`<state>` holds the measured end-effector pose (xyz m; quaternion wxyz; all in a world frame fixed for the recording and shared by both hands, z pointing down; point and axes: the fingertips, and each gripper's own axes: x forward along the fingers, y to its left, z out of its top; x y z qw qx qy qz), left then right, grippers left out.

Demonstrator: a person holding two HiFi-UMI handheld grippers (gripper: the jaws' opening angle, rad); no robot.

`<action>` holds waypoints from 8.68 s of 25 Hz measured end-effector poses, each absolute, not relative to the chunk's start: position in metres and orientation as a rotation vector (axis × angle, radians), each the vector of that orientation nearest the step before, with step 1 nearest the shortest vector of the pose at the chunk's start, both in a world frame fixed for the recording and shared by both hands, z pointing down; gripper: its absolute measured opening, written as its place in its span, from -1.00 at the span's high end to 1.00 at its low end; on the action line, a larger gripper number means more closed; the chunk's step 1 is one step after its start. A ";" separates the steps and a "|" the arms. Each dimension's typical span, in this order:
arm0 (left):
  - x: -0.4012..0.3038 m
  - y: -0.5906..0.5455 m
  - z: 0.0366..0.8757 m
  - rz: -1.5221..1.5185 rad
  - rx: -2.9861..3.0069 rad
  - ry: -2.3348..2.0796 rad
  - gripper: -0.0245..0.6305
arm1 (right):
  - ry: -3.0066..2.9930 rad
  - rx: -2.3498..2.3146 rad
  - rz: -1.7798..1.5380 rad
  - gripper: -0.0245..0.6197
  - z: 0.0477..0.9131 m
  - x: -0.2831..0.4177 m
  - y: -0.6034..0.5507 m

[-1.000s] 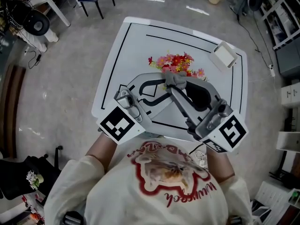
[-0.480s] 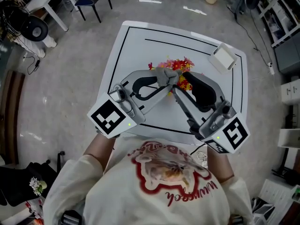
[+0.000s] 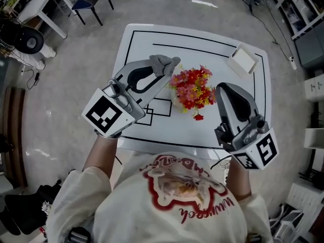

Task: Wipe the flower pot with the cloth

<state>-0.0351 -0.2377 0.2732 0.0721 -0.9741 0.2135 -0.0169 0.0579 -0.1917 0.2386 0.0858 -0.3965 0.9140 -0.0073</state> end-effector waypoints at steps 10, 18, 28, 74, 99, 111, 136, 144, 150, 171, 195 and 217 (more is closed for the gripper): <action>-0.028 -0.314 0.307 -0.042 -2.999 0.525 0.77 | 2.665 -1.320 -0.091 0.93 0.258 0.096 -0.210; 0.009 -0.344 0.374 -0.144 -3.101 0.180 0.77 | 2.682 -1.293 -0.134 0.93 0.267 0.112 -0.244; 0.051 -0.328 0.452 -0.373 -3.122 -0.260 0.77 | 2.646 -1.320 -0.201 0.93 0.285 0.126 -0.263; 0.023 -0.290 0.502 -0.617 -3.079 -0.332 0.77 | 2.604 -1.365 -0.234 0.93 0.290 0.132 -0.252; -0.006 -0.269 0.508 -0.700 -3.086 0.033 0.77 | 2.596 -1.374 -0.217 0.93 0.285 0.121 -0.213; -0.017 -0.250 0.504 -0.734 -3.071 0.179 0.77 | 2.585 -1.389 -0.215 0.93 0.281 0.108 -0.182; -0.019 -0.215 0.504 -0.766 -3.040 0.972 0.77 | 2.692 -1.178 -0.296 0.93 0.291 0.136 -0.126; -0.016 -0.202 0.496 -0.675 -3.047 1.249 0.77 | 2.695 -1.175 -0.299 0.93 0.291 0.147 -0.107; -0.009 -0.190 0.497 -0.620 -3.070 1.315 0.77 | 2.710 -1.145 -0.312 0.93 0.295 0.145 -0.098; 0.034 -0.167 0.490 -0.405 -3.213 1.358 0.77 | 2.748 -1.075 -0.320 0.93 0.295 0.146 -0.088; 0.038 -0.104 0.391 -0.049 -3.078 1.402 0.77 | 2.784 -1.052 -0.226 0.93 0.298 0.150 -0.061; 0.086 -0.048 0.309 0.149 -2.980 1.305 0.77 | 2.807 -1.010 -0.151 0.93 0.287 0.160 -0.039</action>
